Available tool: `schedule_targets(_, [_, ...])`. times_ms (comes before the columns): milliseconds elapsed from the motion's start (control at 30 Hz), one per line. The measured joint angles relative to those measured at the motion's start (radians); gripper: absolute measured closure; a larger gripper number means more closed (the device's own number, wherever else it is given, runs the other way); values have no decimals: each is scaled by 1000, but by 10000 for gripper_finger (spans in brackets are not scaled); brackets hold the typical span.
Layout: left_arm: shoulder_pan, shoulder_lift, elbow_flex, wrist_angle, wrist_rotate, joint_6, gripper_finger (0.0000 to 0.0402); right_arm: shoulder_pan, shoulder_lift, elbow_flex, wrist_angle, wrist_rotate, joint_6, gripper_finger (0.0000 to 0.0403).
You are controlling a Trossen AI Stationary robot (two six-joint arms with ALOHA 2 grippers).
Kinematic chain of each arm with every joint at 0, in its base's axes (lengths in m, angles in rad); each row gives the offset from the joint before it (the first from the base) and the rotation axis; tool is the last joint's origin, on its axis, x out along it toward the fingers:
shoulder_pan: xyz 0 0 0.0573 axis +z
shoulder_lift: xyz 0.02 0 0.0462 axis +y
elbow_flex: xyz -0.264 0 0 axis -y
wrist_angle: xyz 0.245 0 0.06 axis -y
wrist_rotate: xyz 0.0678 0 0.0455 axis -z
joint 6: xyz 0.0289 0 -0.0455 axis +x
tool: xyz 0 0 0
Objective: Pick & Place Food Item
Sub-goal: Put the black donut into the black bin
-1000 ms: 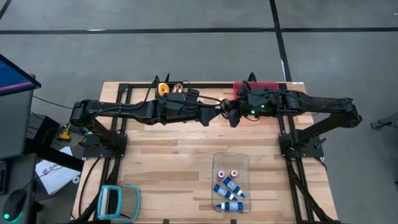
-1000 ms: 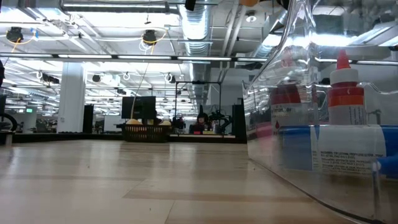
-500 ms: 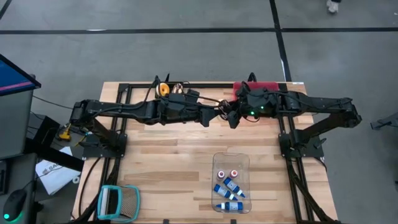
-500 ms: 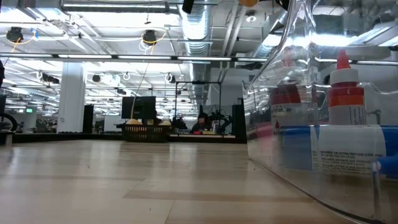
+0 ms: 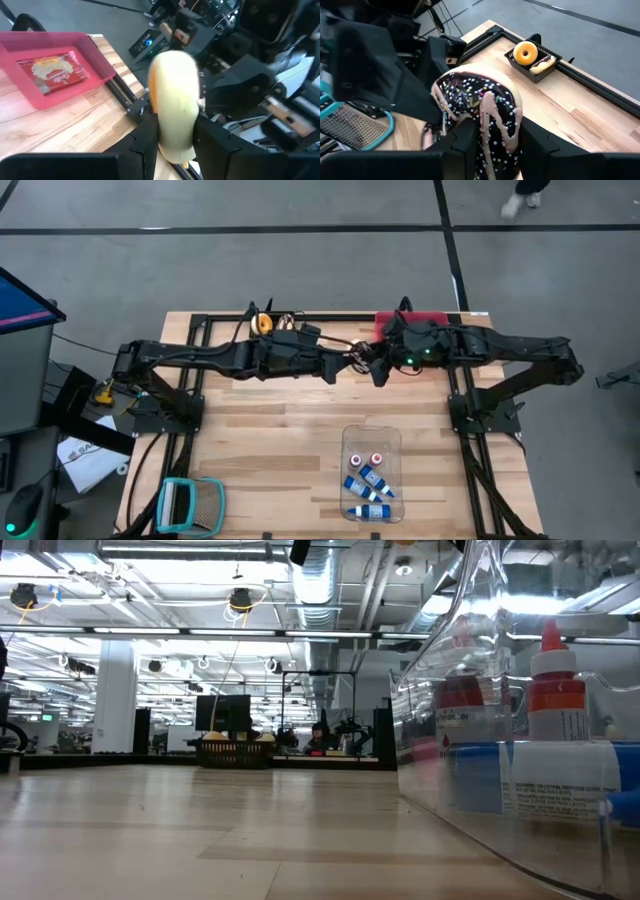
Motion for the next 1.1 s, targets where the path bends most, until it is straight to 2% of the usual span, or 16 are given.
schedule_targets(333, [1,-39,0,-22,-45,22,296,6,-36,0,9,-6,22,290])
schedule_targets(633, [-3,-42,0,-29,-53,24,296,6,-37,0,30,-6,33,178])
schedule_targets(733, [-3,-42,0,-53,-71,27,296,14,-39,0,29,-6,42,157])
schedule_targets(1100, [20,-93,-1,-205,-159,52,296,57,-40,1,3,0,84,154])
